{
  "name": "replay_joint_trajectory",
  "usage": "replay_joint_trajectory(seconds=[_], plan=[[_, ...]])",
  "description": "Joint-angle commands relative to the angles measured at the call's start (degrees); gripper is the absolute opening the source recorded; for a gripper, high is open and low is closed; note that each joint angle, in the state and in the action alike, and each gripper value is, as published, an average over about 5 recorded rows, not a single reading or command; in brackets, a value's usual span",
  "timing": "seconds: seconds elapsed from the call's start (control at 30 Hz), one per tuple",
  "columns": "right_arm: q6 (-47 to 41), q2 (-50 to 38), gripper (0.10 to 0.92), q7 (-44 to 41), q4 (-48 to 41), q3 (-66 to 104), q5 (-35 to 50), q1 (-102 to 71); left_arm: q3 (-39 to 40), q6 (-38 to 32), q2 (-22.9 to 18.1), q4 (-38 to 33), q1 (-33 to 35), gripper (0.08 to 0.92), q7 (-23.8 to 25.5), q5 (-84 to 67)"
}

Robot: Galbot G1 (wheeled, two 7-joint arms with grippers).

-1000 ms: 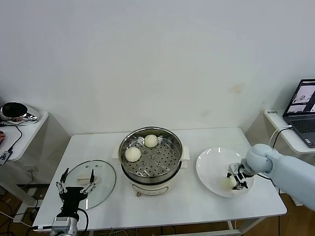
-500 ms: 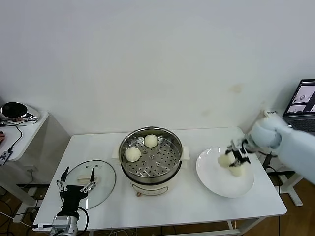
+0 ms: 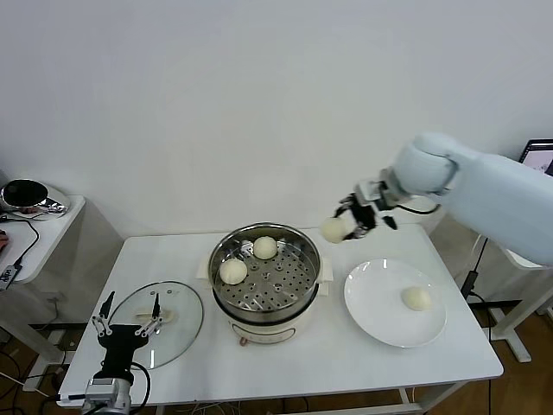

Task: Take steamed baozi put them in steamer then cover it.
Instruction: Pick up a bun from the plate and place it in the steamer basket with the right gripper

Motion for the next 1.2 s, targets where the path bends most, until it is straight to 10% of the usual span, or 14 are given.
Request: replay_joint_trajectory(seconds=[0.03, 1.0, 1.2], plan=[[10.6, 16.7, 0.551, 2.5, -1.5, -8.5, 1.8, 2.8, -0.8, 0.1, -0.3, -0.1, 0.1, 0.823, 0.0, -0.1], [35.2, 23.2, 0.58, 1.8, -7.2, -11.1, -19.4, -6.3, -2.5, -0.2, -1.9, -2.3, 2.5, 0.823, 0.0, 0.3], [34.9, 21.9, 0.694, 1.9, -6.1, -10.2, -17.7, -2.6, -2.0, -0.2, -1.9, -2.1, 2.2, 0.823, 0.0, 0.3]])
